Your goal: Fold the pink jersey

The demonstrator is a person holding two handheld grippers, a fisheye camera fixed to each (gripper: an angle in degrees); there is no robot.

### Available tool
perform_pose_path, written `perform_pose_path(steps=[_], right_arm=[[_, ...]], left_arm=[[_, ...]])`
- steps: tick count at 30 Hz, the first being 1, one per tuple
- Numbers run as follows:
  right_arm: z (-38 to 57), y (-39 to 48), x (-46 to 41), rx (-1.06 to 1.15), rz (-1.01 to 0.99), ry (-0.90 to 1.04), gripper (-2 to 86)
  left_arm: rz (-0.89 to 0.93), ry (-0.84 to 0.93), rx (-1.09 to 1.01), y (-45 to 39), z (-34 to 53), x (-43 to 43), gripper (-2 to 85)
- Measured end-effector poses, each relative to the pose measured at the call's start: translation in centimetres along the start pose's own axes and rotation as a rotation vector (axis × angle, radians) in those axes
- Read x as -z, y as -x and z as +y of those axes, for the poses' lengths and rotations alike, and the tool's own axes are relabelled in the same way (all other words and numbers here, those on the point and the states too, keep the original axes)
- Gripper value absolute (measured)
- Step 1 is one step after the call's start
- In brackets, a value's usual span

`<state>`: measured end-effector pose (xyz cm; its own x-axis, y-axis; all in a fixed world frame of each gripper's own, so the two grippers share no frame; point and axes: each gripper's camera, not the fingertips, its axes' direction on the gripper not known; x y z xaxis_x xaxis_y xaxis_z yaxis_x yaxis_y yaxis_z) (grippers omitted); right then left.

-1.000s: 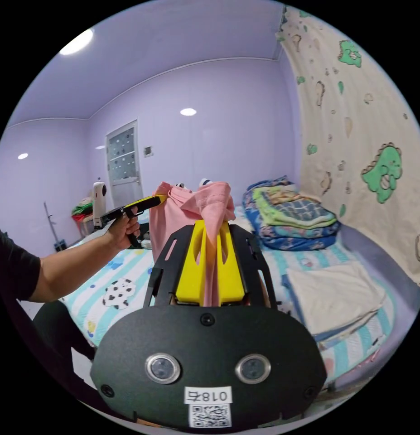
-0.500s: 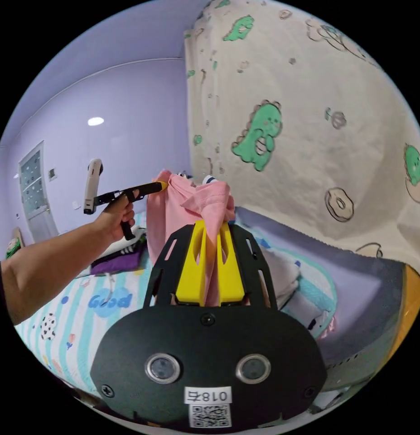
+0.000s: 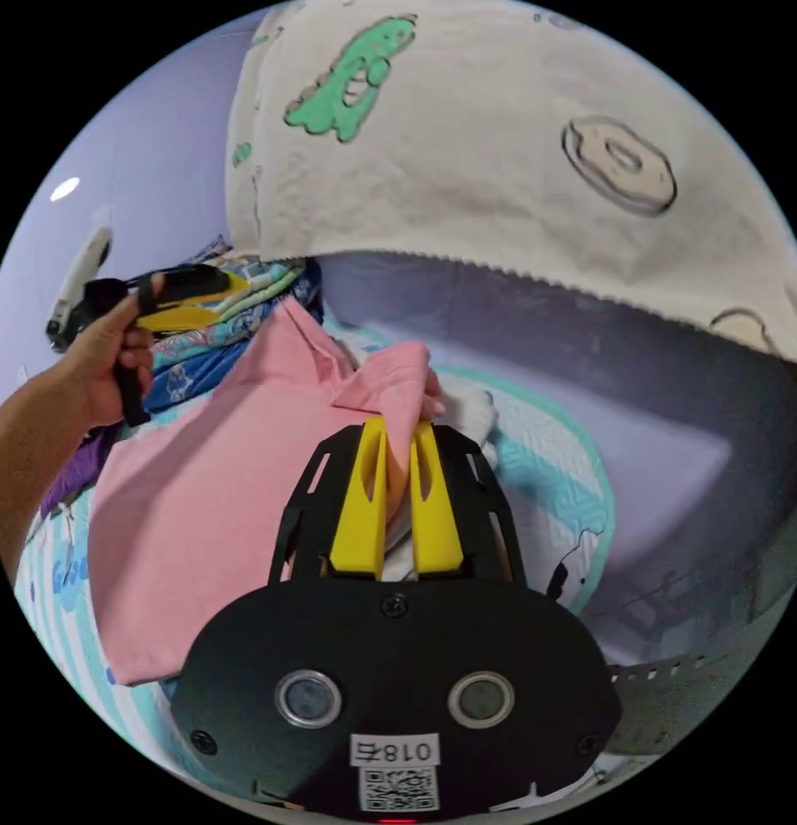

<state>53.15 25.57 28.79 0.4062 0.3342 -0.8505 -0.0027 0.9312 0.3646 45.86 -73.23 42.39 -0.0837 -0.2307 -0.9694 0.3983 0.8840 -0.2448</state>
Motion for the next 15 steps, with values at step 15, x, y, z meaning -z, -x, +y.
perform_pose_path(steps=[15], right_arm=[[-3.9,-8.3,3.0,-0.243,-0.17,0.033,7.2]], left_arm=[[0.238,0.055,-0.079,12.3,23.7,23.1,9.8]])
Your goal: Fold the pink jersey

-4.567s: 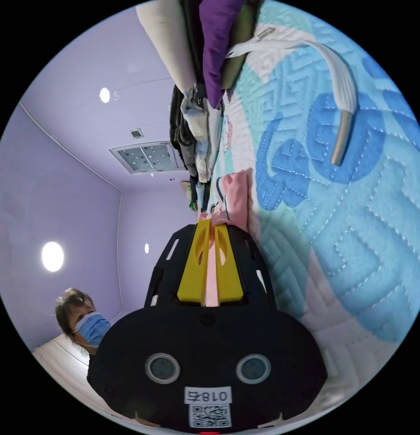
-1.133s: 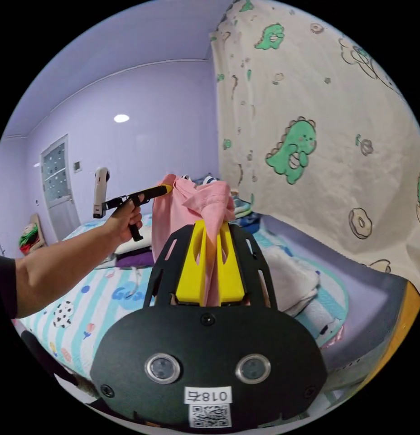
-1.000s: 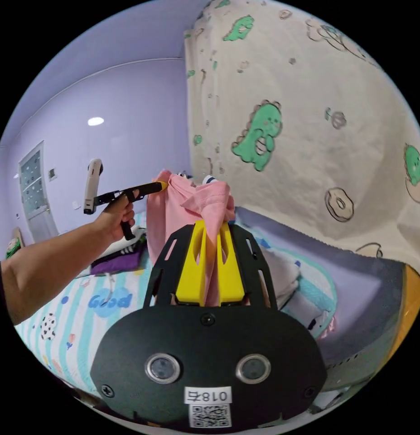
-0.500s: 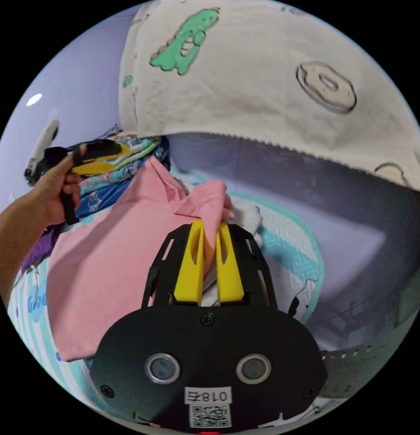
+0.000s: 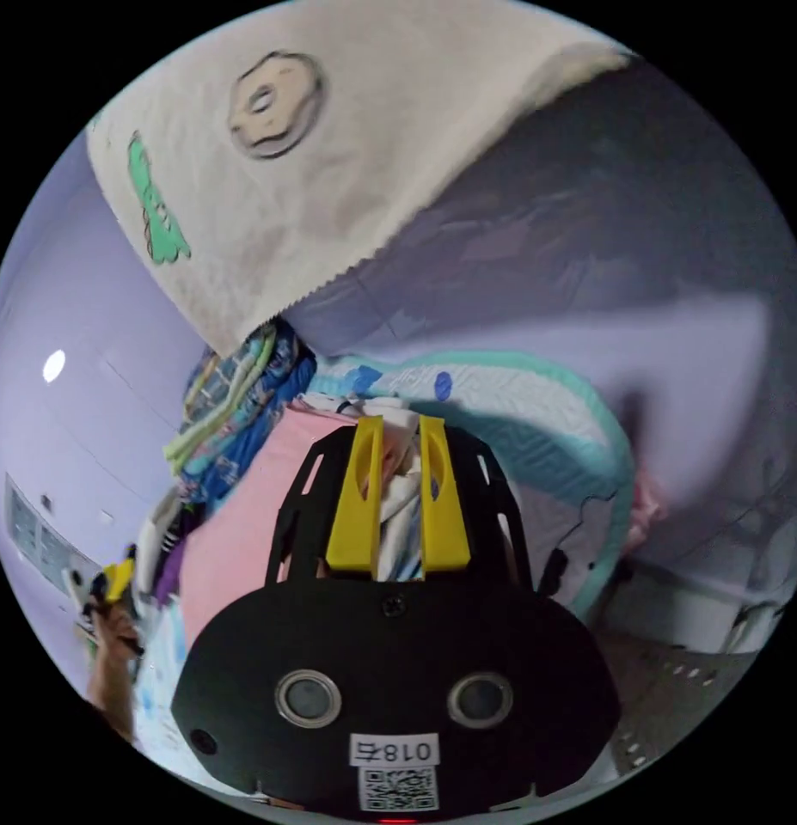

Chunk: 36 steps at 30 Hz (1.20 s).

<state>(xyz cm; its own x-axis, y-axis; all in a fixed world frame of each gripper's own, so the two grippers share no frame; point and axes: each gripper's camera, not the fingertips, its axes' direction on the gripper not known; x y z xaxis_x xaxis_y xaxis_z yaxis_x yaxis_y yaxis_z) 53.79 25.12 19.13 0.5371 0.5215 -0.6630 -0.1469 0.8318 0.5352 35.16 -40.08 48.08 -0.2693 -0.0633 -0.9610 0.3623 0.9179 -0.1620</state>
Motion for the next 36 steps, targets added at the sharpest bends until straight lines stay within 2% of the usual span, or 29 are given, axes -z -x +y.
perform_pose_path(steps=[2,4,6,8,9,10,13,17,21,24,26,28,30,36], right_arm=[[-0.1,4.1,0.5,0.19,0.111,-0.007,6.6],[0.7,9.8,0.1,0.444,0.321,-0.03,4.7],[1.3,12.4,-1.6,0.54,0.44,0.017,2.7],[1.2,13.5,-3.2,0.571,0.482,0.149,1.6],[1.3,14.4,-2.4,0.559,0.53,0.125,1.1],[1.8,16.0,0.0,0.574,0.536,0.0,0.7],[3.9,21.1,6.8,0.659,0.468,-0.213,0.2],[7.7,26.4,15.5,0.685,0.216,-0.39,0.8],[14.1,31.7,25.0,0.675,-0.166,-0.56,1.4],[18.2,36.3,29.7,0.723,-0.455,-0.556,2.4],[19.9,39.2,31.8,0.733,-0.646,-0.514,3.7],[21.4,43.4,33.5,0.746,-0.85,-0.393,4.3],[22.1,46.9,34.1,0.775,-0.971,-0.261,3.3],[25.3,61.5,34.2,0.879,-1.151,0.078,1.3]], left_arm=[[-0.004,0.011,-0.002,-0.6,5.5,3.3,9.2],[-0.018,-0.006,0.029,-1.2,11.4,7.0,8.8],[-0.042,-0.082,0.111,-2.1,19.2,12.4,8.4],[-0.096,-0.132,0.139,-3.7,24.4,16.5,7.7],[-0.158,-0.165,0.139,-5.3,27.4,19.3,6.9],[-0.189,-0.181,0.133,-6.3,28.8,20.7,6.6],[-0.344,-0.273,0.059,-12.3,34.9,27.8,5.5],[-0.566,-0.478,-0.13,-23.5,43.1,36.1,5.0],[-0.828,-0.627,-0.336,-34.3,52.6,39.8,6.8],[-0.864,-0.641,-0.364,-37.4,59.3,41.2,10.2],[-0.824,-0.658,-0.309,-37.2,63.5,42.6,11.5],[-0.814,-0.712,-0.231,-36.3,68.6,44.2,11.8],[-0.806,-0.801,-0.148,-34.5,75.7,46.4,10.8],[-0.842,-1.082,0.199,-24.9,93.8,49.9,7.1]])
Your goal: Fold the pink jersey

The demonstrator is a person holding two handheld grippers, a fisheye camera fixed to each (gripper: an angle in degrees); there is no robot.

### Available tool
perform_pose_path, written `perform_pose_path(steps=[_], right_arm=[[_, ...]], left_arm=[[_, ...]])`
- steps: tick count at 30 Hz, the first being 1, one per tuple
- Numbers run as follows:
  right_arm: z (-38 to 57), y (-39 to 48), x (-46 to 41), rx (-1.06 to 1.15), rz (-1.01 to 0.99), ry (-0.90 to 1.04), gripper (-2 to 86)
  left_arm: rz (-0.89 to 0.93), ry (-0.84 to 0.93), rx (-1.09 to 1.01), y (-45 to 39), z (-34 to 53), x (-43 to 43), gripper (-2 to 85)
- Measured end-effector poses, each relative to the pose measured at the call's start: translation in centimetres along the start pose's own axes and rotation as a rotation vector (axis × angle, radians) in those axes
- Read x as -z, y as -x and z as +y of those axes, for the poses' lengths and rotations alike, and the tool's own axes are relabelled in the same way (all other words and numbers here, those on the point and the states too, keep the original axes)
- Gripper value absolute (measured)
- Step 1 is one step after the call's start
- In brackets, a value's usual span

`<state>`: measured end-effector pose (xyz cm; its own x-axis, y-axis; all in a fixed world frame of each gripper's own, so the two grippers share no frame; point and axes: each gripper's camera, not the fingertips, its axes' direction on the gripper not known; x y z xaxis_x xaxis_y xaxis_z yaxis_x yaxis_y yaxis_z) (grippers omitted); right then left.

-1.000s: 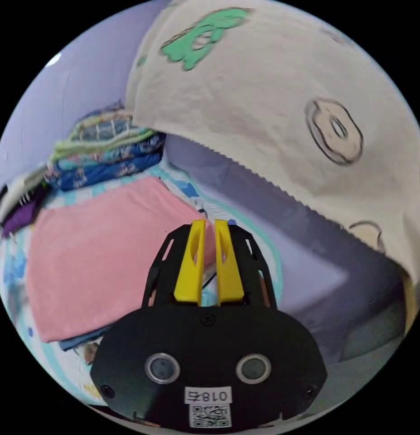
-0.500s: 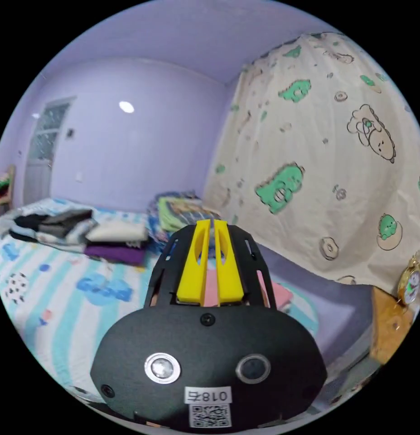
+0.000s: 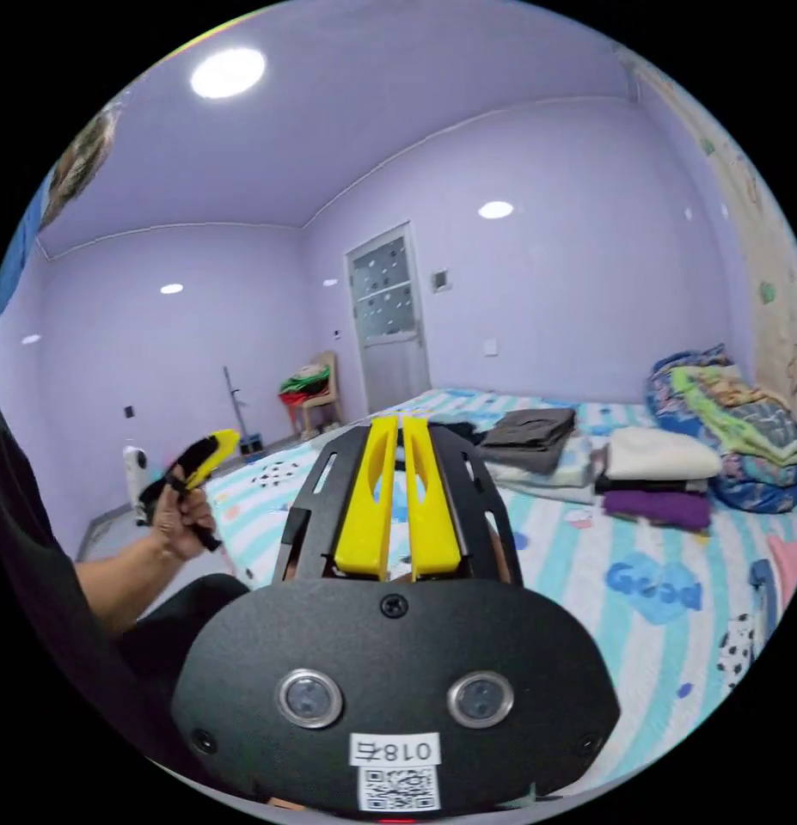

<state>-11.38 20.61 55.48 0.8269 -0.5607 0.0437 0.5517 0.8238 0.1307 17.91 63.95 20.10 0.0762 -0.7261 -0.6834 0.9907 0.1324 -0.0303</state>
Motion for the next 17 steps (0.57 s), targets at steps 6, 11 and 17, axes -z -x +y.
perform_pose_path(steps=[6,11,17], right_arm=[[-4.9,0.4,-19.0,-0.152,-0.288,0.342,5.2],[-7.3,-0.9,-34.4,-0.293,-0.399,0.528,7.9],[-10.8,-4.9,-49.4,-0.427,-0.364,0.631,9.6]], left_arm=[[0.021,-0.035,0.314,14.8,12.3,1.3,5.0],[0.075,-0.099,0.424,19.3,17.2,2.1,4.6],[-0.013,-0.109,0.599,23.8,22.8,4.4,4.1]])
